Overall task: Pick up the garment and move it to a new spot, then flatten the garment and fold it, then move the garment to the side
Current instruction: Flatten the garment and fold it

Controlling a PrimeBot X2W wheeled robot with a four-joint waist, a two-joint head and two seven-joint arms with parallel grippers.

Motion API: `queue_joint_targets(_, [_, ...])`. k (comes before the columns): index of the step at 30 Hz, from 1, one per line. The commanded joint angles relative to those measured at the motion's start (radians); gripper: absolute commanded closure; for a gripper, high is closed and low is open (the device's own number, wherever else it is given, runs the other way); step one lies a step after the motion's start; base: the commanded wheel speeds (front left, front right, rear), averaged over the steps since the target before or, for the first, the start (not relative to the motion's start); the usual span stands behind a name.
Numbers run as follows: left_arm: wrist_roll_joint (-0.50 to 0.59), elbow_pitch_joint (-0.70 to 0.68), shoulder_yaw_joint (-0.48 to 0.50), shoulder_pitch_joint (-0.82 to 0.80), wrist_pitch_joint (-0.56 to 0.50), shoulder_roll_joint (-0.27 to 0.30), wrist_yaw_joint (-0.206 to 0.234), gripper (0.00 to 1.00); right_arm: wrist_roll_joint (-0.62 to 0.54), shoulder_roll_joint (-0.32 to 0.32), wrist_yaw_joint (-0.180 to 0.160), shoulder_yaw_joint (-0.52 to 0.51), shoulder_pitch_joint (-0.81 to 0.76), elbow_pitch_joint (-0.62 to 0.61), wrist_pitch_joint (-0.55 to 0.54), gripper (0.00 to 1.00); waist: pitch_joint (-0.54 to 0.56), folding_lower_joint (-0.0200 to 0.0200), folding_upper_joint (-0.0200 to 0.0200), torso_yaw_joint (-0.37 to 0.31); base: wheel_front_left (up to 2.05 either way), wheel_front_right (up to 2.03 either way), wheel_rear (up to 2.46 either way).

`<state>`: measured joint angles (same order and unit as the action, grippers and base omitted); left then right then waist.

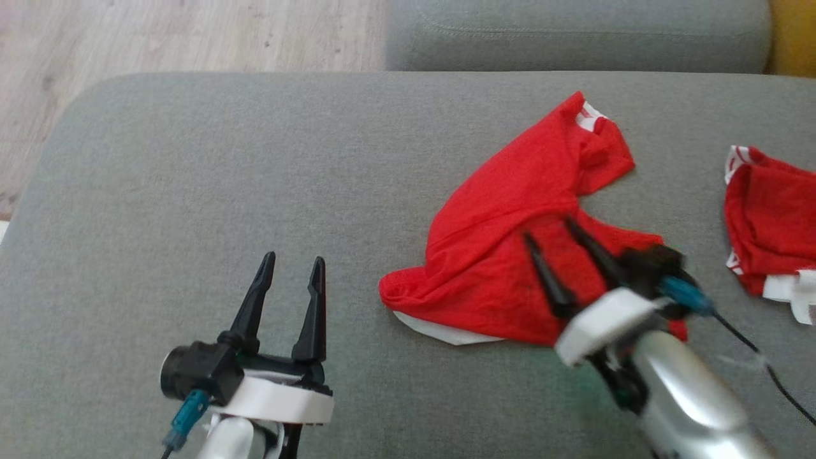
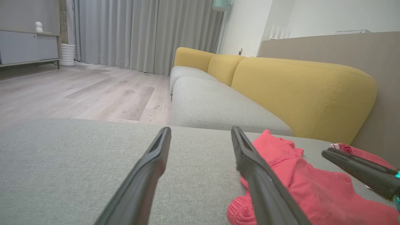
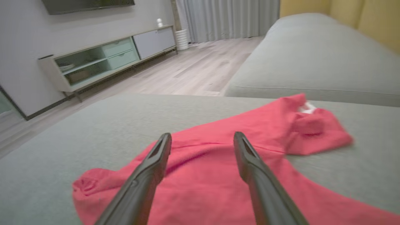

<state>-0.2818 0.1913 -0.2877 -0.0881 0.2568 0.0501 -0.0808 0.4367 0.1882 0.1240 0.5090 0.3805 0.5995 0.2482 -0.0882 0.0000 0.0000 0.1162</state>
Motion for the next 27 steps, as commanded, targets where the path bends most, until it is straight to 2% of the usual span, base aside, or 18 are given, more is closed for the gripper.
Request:
queue_joint_targets(1, [0.006,-0.032,0.039,-0.007,0.005,0.0,-0.002,0.0,-0.041,0.007,0.007,-0.041,-0.037,-0.051,0.013,0.0,0.008,0.0,0.0,-0.01,0.0,0.0,0.0])
queue_joint_targets(5, [0.009,-0.032,0.048,0.007,0.005,0.0,-0.006,0.0,-0.16,-0.016,0.007,-0.246,-0.184,-0.146,0.013,0.0,0.019,0.0,0.0,-0.032,0.0,0.0,0.0])
queue_joint_targets(8, [0.012,-0.031,0.048,0.013,0.005,0.0,-0.01,0.0,-0.236,-0.056,0.007,-0.344,-0.284,-0.186,0.013,0.0,0.024,0.0,0.0,-0.048,0.0,0.0,0.0])
queue_joint_targets(12, [0.013,-0.029,0.045,0.011,0.005,0.0,-0.014,0.0,-0.29,-0.096,0.007,-0.398,-0.354,-0.204,0.013,0.0,0.026,0.0,0.0,-0.063,0.0,0.0,0.0])
queue_joint_targets(19, [0.015,-0.029,0.039,0.006,0.005,0.0,-0.017,0.0,-0.299,-0.124,0.007,-0.431,-0.349,-0.207,0.013,0.0,0.021,0.0,0.0,-0.071,0.0,0.0,0.0])
queue_joint_targets(27, [0.018,-0.023,0.031,-0.005,0.005,0.0,-0.02,0.0,-0.268,-0.133,0.007,-0.526,-0.278,-0.111,-0.001,0.0,-0.001,0.0,0.0,-0.049,0.0,0.0,0.0])
